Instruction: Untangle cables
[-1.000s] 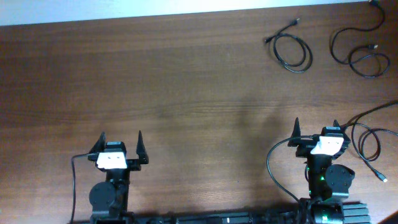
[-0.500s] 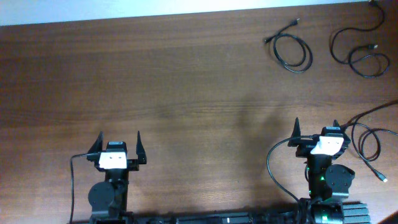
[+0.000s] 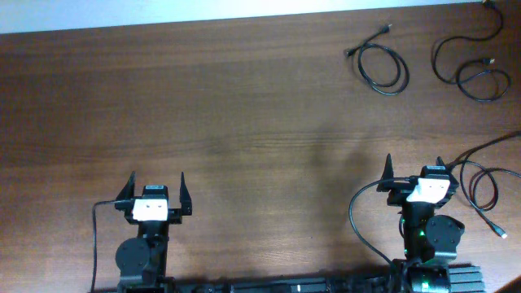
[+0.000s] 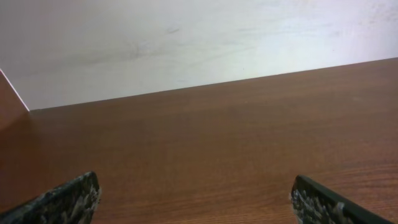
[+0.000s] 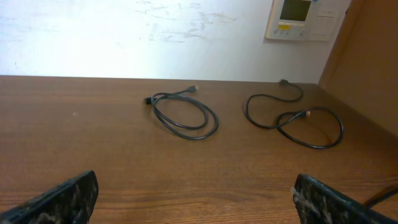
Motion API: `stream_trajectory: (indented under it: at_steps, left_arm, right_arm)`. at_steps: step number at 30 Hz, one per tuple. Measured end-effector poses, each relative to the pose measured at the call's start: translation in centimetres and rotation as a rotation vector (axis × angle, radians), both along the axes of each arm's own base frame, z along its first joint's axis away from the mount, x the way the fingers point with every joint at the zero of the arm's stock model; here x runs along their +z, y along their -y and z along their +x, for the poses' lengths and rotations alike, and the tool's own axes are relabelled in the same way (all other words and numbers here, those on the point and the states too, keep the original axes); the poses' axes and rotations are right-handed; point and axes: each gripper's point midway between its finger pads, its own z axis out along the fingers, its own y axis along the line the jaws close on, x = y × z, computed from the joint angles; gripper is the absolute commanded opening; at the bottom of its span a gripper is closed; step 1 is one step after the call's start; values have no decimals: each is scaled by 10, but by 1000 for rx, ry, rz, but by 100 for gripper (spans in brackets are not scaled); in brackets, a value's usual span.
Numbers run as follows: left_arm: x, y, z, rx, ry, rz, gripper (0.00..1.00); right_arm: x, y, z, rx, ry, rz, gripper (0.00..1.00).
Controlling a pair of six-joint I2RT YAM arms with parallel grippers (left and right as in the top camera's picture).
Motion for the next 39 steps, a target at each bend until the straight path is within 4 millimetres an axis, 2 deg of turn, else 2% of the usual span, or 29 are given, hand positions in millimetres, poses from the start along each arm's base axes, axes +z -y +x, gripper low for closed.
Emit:
stream_trajectory:
  at_steps: [39]
  left_arm:
    - [0, 0, 0, 4, 0, -42, 99]
  right_arm:
    - [0, 0, 0, 0, 0, 0, 98]
